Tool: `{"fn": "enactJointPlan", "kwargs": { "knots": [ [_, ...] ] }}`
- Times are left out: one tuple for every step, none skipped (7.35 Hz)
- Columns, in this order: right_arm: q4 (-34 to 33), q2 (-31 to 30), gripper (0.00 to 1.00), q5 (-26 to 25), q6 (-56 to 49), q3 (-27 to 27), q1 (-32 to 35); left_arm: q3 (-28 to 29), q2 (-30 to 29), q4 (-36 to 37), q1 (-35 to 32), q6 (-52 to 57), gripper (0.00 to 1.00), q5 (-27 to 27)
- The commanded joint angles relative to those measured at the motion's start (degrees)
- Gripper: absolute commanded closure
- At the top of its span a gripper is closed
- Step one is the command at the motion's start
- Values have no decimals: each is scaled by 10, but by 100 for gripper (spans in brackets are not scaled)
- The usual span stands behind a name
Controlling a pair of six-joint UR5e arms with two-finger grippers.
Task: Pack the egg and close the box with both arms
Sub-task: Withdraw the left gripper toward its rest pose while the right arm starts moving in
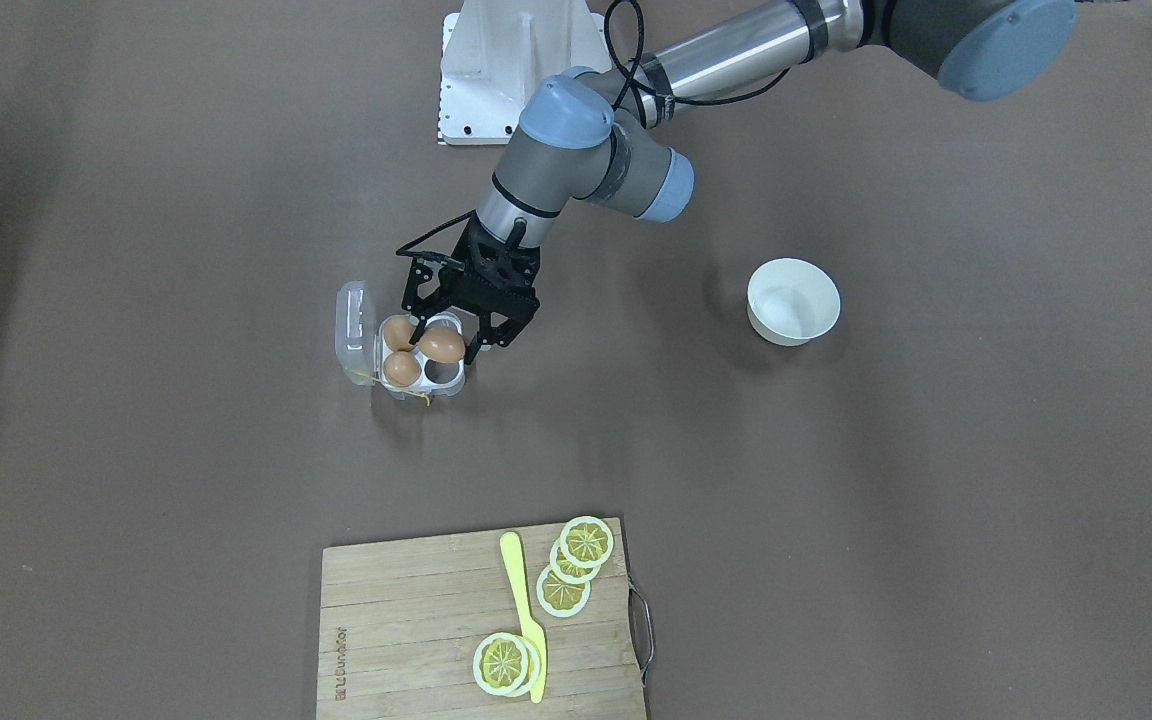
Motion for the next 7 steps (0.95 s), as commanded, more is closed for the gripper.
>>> {"fn": "enactJointPlan", "kwargs": {
  "knots": [
    [0,-1,0,0,0,0,1,-1,0,-1,5,0,28,4],
    [0,-1,0,0,0,0,0,-2,0,-2,5,0,3,9],
    [0,-1,0,0,0,0,1,-2,0,-2,5,0,2,16],
    [0,-1,0,0,0,0,0,-2,0,-2,5,0,2,17],
    [0,-1,0,0,0,0,0,-2,0,-3,4,0,2,17],
    [0,-2,0,0,0,0,0,-3,0,-2,4,0,2,17],
    [0,-1,0,0,1,0,0,-4,0,-2,4,1,2,16]
  ]
}}
